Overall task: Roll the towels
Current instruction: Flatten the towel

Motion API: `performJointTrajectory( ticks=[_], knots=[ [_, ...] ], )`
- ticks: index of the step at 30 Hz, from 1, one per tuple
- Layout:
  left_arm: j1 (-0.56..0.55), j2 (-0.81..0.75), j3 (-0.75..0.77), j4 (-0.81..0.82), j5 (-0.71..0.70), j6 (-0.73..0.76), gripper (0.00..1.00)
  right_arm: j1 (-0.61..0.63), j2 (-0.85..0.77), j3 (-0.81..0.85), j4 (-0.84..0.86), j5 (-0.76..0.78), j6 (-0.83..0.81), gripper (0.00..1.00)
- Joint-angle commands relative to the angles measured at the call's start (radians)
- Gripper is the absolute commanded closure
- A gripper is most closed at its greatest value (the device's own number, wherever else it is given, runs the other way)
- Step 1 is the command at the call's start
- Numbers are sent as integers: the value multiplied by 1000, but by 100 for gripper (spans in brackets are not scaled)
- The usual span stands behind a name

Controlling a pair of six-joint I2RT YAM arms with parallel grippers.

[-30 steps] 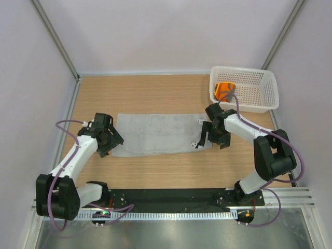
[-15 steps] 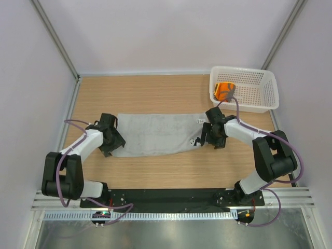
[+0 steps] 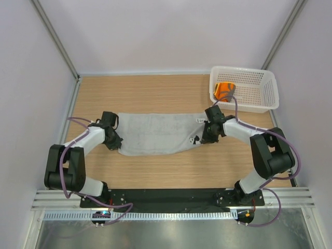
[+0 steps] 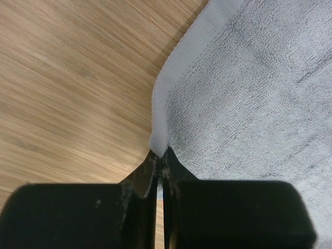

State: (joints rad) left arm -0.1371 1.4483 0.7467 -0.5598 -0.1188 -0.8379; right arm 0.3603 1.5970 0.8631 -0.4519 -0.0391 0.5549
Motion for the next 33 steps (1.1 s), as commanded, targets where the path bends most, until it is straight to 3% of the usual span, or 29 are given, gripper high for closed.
performJointTrajectory(
  ticks=[1, 8, 14, 15, 16, 18, 20, 23, 28, 33],
  knots=[
    [4, -19, -1, 11, 11, 2, 100, -1, 17, -9, 35, -15, -4, 99],
    [2, -132, 88, -171, -31, 13, 99, -1, -81, 138, -230, 13, 25, 99],
    [7, -140, 232, -241, -44, 36, 99, -3, 27, 374, -349, -1, 22, 98],
    [11, -125, 247, -241, -41, 43, 99, -1, 59, 408, -358, -2, 17, 82],
    [13, -82, 261, -241, -29, 49, 99, -1, 92, 445, -369, -11, 10, 56],
    [17, -31, 289, -238, -4, 59, 89, -3, 205, 536, -393, -16, -3, 30],
    [25, 35, 287, -218, 24, 69, 82, -1, 273, 568, -377, -19, -7, 28],
    [30, 72, 261, -192, 65, 68, 81, -1, 291, 551, -357, -5, -7, 28],
    [30, 34, 197, -158, 42, 68, 76, -1, 179, 432, -292, 18, 0, 28],
    [30, 58, 192, -146, 54, 68, 76, -1, 141, 386, -245, 13, 0, 30]
  ],
)
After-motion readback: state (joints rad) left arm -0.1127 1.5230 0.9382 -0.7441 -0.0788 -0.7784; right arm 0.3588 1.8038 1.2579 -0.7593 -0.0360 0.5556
